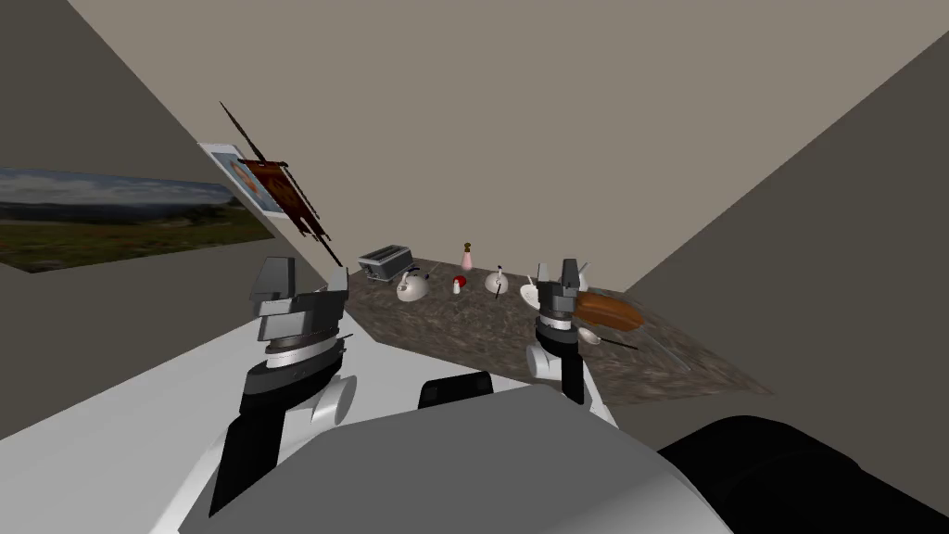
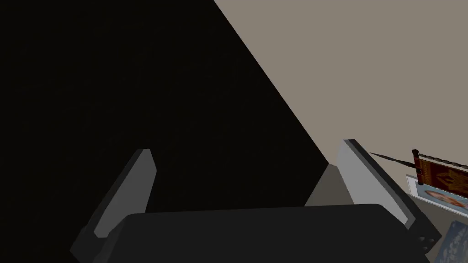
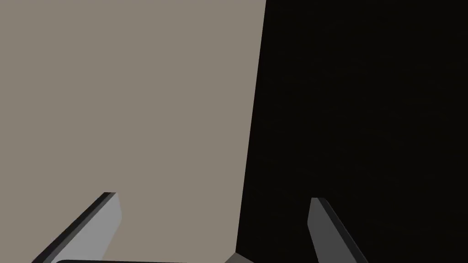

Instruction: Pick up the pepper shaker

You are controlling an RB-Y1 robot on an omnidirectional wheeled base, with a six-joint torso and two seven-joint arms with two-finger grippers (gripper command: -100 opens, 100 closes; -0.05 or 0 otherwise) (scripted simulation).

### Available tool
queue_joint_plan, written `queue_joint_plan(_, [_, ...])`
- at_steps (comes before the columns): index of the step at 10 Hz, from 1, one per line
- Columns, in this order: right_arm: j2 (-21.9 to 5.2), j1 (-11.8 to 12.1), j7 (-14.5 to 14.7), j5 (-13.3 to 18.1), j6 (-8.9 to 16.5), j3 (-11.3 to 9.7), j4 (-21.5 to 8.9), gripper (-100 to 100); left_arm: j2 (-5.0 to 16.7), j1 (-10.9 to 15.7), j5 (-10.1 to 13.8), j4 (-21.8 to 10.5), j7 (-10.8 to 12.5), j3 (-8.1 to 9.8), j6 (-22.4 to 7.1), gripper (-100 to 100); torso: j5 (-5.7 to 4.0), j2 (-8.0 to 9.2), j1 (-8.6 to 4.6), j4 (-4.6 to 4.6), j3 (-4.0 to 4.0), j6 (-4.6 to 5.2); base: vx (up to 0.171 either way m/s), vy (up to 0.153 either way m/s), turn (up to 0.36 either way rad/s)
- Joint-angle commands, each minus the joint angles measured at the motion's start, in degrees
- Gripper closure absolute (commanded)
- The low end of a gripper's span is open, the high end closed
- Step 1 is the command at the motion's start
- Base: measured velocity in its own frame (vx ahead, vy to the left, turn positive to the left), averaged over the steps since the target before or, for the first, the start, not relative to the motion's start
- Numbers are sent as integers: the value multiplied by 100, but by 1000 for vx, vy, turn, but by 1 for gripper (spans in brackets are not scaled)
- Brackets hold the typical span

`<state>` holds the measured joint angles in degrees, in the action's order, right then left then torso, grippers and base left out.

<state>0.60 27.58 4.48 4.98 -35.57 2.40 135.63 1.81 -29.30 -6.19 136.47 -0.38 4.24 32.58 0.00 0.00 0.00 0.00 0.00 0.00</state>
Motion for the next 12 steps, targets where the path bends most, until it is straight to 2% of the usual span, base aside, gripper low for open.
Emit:
queue_joint_plan(1, [0, 0, 0, 0, 0, 0, 0, 0, 202, 92, -66, -111, -74, -26, 15, -100, 0, 0, 0, 0, 0, 0, -20, 31, -8])
queue_joint_plan(2, [0, 0, 0, 0, 0, 0, 0, 0, 294, 152, -110, -184, -123, -42, 24, -100, 2, 5, 11, 1, 2, 1, -36, 54, -18])
queue_joint_plan(3, [0, 0, 0, 0, 0, 0, 0, 0, 474, 307, -224, -380, -252, -85, 42, -100, 4, 11, 20, 2, 6, 0, -54, 94, -43])
queue_joint_plan(6, [-1, -1, 0, 0, 0, 1, 0, 0, 725, 614, -453, -778, -509, -167, 64, -100, 10, 20, 43, 5, 11, 1, -56, 104, -50])
queue_joint_plan(10, [-1, -1, 0, 0, 0, 1, 0, 0, 1017, 1112, -836, -1418, -943, -291, 57, -100, 8, 19, 33, 4, 11, 1, -54, 83, -87])
queue_joint_plan(11, [-1, -1, 0, 0, 0, 1, 0, 0, 1017, 1112, -836, -1473, -943, -291, 57, -100, 8, 18, 36, 4, 11, 1, -39, 52, -35])
queue_joint_plan(12, [-1, 0, 0, 0, 0, 1, 0, 0, 1080, 1244, -941, -1671, -1062, -322, 44, -100, 7, 14, 24, 3, 8, -1, -32, 38, -54])
